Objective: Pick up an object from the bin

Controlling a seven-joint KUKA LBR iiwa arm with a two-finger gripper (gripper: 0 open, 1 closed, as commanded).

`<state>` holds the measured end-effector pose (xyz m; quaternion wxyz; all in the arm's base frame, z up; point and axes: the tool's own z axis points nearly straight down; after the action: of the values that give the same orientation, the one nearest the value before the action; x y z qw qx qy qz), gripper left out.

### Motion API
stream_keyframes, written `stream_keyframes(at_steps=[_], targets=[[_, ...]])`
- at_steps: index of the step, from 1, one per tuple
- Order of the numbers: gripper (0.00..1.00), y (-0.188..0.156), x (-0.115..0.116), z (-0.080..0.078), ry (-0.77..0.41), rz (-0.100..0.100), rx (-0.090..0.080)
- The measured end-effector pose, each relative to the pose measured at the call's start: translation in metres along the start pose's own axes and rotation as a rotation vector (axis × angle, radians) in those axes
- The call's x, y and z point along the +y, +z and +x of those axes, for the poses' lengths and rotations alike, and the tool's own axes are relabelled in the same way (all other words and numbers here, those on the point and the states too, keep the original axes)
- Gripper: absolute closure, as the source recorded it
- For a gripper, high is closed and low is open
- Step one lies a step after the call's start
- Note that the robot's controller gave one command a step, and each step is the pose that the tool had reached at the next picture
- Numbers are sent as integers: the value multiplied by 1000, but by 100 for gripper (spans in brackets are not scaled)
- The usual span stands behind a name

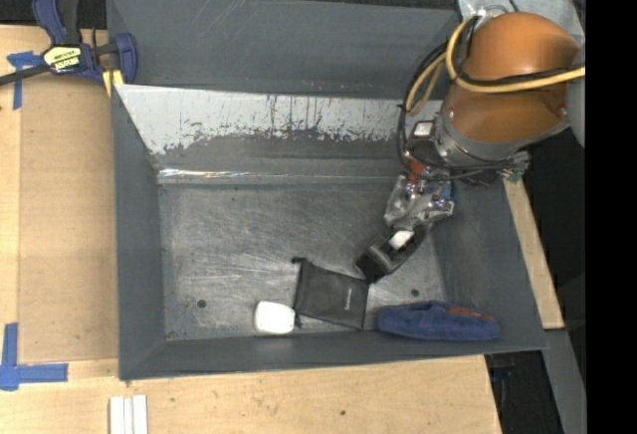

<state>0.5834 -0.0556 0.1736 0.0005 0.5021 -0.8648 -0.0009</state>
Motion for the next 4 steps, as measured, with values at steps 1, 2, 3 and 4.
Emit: stream_keyframes(at_steps=[1,2,3,4], targets=[[100,24,-3,-30,-864,4,-2],[100,86,-29,18,-1124,25,-1],[0,89,-24,17,-1123,12,-7],[100,90,-24,20,-1122,7,-3]])
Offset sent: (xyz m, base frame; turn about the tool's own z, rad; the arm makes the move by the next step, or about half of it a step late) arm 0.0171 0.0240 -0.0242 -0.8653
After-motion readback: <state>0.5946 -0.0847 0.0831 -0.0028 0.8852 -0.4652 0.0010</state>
